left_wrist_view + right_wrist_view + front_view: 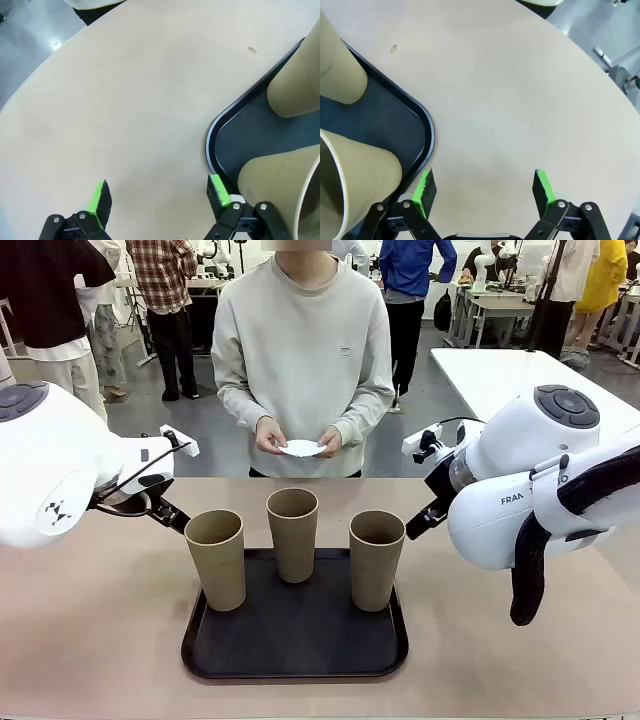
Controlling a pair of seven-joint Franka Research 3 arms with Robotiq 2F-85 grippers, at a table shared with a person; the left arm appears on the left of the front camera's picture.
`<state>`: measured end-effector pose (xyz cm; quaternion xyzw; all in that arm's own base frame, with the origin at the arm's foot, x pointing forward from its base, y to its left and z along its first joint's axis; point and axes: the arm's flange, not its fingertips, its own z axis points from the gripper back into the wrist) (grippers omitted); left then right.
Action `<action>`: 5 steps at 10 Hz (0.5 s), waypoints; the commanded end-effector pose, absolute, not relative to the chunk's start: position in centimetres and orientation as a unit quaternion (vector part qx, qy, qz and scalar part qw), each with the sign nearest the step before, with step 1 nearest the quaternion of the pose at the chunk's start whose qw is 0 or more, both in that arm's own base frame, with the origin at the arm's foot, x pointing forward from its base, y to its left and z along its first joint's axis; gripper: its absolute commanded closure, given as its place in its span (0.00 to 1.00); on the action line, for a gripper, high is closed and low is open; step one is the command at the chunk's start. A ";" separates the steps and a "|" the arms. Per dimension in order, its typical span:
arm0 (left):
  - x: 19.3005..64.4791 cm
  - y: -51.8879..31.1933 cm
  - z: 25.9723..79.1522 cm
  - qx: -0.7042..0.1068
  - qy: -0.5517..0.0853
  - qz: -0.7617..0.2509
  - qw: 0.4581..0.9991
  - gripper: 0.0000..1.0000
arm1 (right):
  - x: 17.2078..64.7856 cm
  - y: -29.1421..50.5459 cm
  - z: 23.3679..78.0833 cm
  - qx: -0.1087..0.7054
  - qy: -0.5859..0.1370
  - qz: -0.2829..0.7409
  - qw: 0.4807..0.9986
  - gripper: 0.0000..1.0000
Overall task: Place coasters on the table and set cups on them.
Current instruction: Pick up one Reusable plastic cup and place it on a coaster set by the human.
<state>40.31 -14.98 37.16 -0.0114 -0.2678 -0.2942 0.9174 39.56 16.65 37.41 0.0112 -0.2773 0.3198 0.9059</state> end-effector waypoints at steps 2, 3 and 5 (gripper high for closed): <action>40.3 -15.0 37.2 -0.011 -0.268 -0.294 0.917 0.00 | 39.6 16.7 37.4 0.011 -0.277 0.320 0.906 0.00; 40.3 -15.0 37.2 -0.011 -0.268 -0.294 0.917 0.00 | 39.6 16.7 37.4 0.011 -0.277 0.320 0.906 0.00; 40.3 -15.0 37.2 -0.011 -0.268 -0.294 0.917 0.00 | 39.6 16.7 37.4 0.011 -0.277 0.320 0.906 0.00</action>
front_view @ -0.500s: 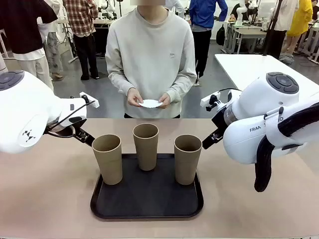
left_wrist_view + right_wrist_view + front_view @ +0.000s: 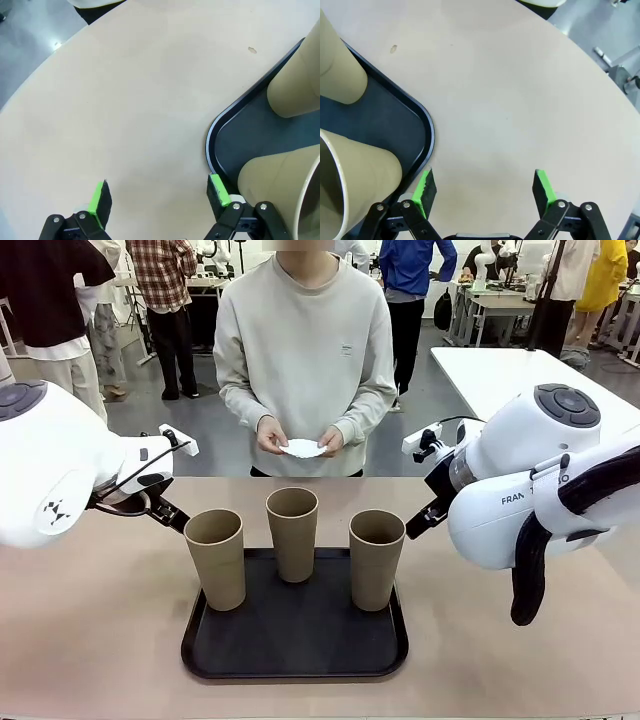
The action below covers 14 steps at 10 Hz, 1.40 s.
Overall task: Place coasters on the table and set cups on them.
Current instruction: Pick up one Reusable plastic cup and place it on a coaster set by the human.
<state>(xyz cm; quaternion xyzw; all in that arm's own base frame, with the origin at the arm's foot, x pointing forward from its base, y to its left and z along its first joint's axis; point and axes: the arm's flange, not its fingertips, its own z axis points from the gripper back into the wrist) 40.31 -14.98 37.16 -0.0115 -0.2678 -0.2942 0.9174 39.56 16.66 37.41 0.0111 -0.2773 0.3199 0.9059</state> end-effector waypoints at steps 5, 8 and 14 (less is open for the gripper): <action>40.3 -15.0 37.2 -0.011 -0.268 -0.294 0.917 0.00 | 39.6 16.7 37.4 0.011 -0.277 0.320 0.906 0.00; 40.3 -15.0 37.2 -0.011 -0.268 -0.294 0.917 0.00 | 39.6 16.7 37.4 0.011 -0.277 0.320 0.906 0.00; 37.1 -8.9 45.5 0.059 -0.267 -0.287 0.918 0.00 | 36.4 12.7 44.9 -0.008 -0.204 0.289 0.936 0.00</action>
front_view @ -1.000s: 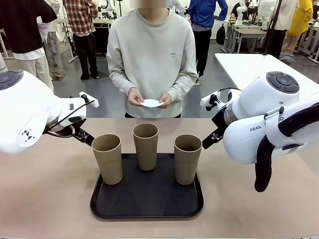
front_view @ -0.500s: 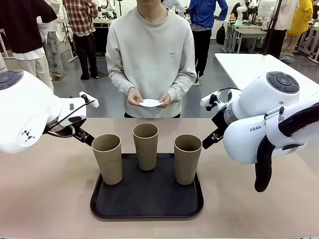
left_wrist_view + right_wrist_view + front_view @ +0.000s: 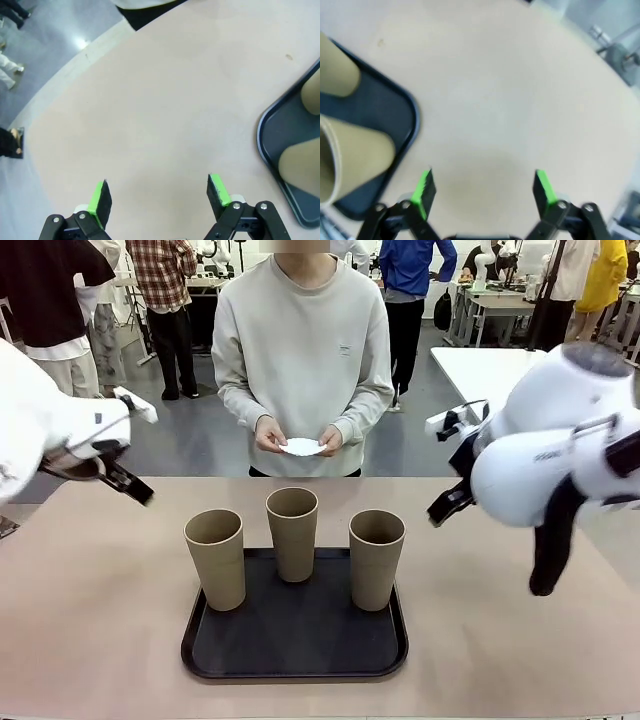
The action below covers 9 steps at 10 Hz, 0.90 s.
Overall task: Place coasters on the table and set cups on them.
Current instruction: Pick up one Reusable plastic cup and place it on a coaster set by the human.
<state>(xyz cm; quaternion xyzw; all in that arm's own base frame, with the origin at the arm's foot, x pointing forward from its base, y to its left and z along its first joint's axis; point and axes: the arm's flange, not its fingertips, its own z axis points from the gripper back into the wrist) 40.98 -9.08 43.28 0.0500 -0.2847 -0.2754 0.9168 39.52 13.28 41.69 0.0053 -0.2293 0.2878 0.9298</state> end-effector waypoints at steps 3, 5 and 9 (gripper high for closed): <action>30.1 -8.2 47.7 -0.041 -0.208 -0.279 0.937 0.00 | 27.7 11.7 48.3 -0.007 -0.136 0.298 0.945 0.00; 28.1 -8.6 47.0 -0.046 -0.195 -0.252 0.947 0.00 | 25.2 11.2 46.8 0.010 -0.108 0.302 0.947 0.00; 32.2 -9.8 50.7 -0.040 -0.195 -0.277 0.940 0.00 | 30.1 11.9 50.1 -0.007 -0.132 0.304 0.944 0.00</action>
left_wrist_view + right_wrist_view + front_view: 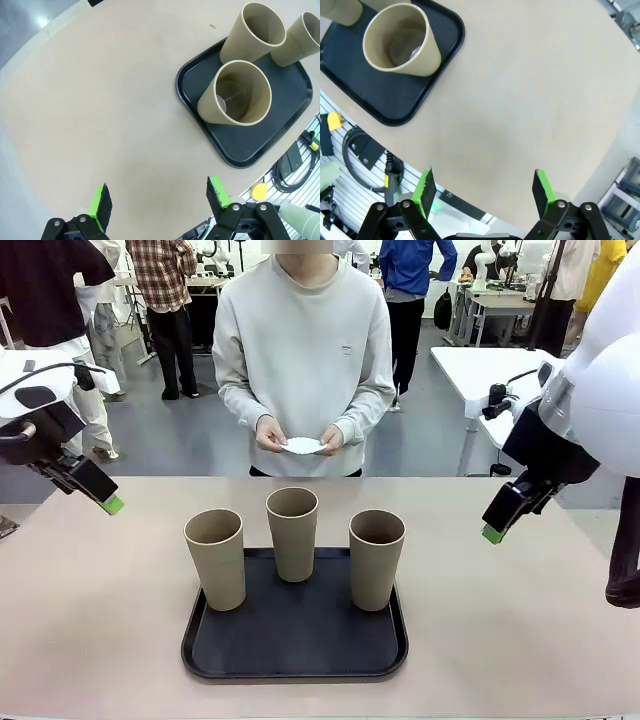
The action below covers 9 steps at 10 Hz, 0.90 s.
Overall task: Place coasters on the table and set cups on them.
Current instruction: Pick up one Reusable plastic cup and place it on a coaster set by the human.
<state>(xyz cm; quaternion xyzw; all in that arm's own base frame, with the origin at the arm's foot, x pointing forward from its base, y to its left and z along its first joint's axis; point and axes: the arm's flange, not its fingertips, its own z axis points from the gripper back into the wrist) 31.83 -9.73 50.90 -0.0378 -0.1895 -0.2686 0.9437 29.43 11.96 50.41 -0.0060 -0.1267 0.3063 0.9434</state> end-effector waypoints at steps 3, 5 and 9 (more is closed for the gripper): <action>32.1 -9.4 50.6 -0.152 -0.151 -0.243 0.946 0.00 | 29.5 10.9 50.2 0.118 -0.077 0.275 0.951 0.00; 32.4 -4.9 52.1 -0.369 -0.127 -0.164 0.906 0.00 | 29.2 5.4 53.2 0.293 -0.070 0.184 0.936 0.00; 31.2 5.4 51.4 -0.518 -0.142 0.011 0.844 0.00 | 26.8 -7.8 52.4 0.450 -0.058 0.027 0.891 0.00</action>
